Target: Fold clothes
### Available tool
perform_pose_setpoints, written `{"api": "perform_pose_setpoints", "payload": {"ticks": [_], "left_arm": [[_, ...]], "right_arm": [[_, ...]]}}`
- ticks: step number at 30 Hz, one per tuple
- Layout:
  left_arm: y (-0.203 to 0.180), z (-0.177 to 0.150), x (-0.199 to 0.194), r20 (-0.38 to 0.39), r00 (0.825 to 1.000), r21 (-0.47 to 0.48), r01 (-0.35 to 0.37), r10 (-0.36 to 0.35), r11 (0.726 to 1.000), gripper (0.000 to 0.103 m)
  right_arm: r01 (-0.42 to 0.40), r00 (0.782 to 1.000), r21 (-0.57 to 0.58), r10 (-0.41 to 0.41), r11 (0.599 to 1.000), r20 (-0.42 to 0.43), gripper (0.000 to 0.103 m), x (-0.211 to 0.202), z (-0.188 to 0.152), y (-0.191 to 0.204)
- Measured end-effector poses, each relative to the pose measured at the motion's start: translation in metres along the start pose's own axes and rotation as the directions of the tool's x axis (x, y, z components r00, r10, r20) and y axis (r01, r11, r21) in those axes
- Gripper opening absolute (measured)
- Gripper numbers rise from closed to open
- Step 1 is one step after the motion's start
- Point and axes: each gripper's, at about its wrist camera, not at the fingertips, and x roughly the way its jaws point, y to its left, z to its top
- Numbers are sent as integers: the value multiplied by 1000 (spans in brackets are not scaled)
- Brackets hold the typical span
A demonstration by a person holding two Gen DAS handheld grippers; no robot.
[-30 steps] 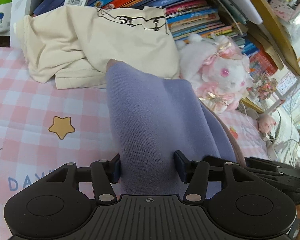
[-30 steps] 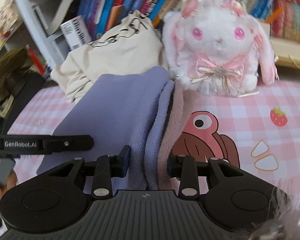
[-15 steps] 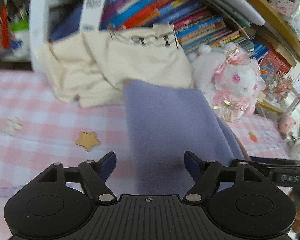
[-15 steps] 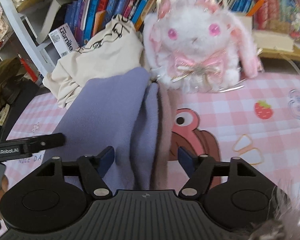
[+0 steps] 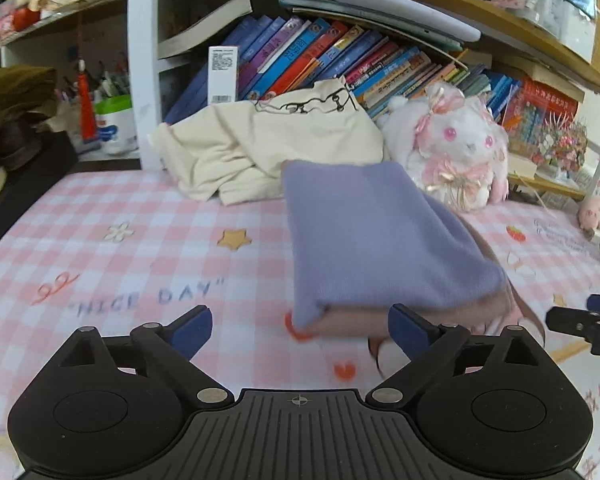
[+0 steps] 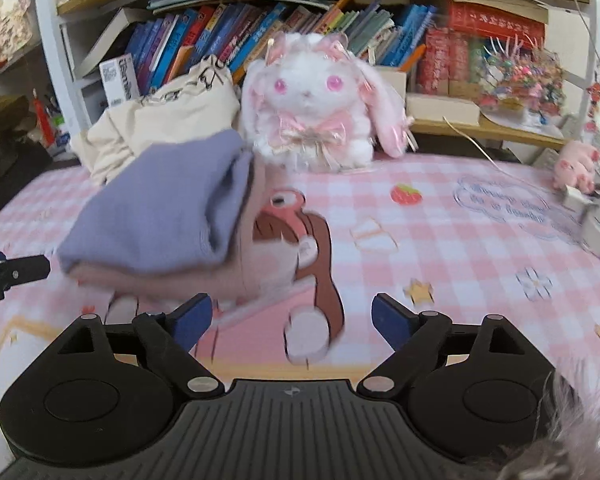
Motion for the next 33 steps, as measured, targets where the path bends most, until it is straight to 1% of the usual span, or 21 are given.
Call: {"api": "perform_pose_setpoints", "payload": {"ticks": [8,11,16,23,26,33], "left_arm": [[-18,-33,-18,-50,998,-1,-36,36,999,97],[-24,-42,-25,-60,997,-27,-45,43,999,97],[-34,-54,-33,-69,994,-26,-83,81,996,97],[-43,-59,-38,-81,993,-25,-93,91,995,97],[-45,-60,-39,-86,992,-27,-99,96,995,100],[-47,-63,-41,-94,990,-31,-108,105,994,101]], "right_arm": [[28,999,-34,-30,999,-43,92,-18,-27,1],[41,997,-24,-42,999,-59,92,-23,-35,0],[43,996,-13,-44,999,-80,92,-32,-49,-1],[26,997,-52,-30,998,-77,92,-37,-52,1],[21,996,-53,-25,998,-82,93,-38,-53,-1],[16,995,-51,-21,999,-100,93,-37,-54,-3]]}}
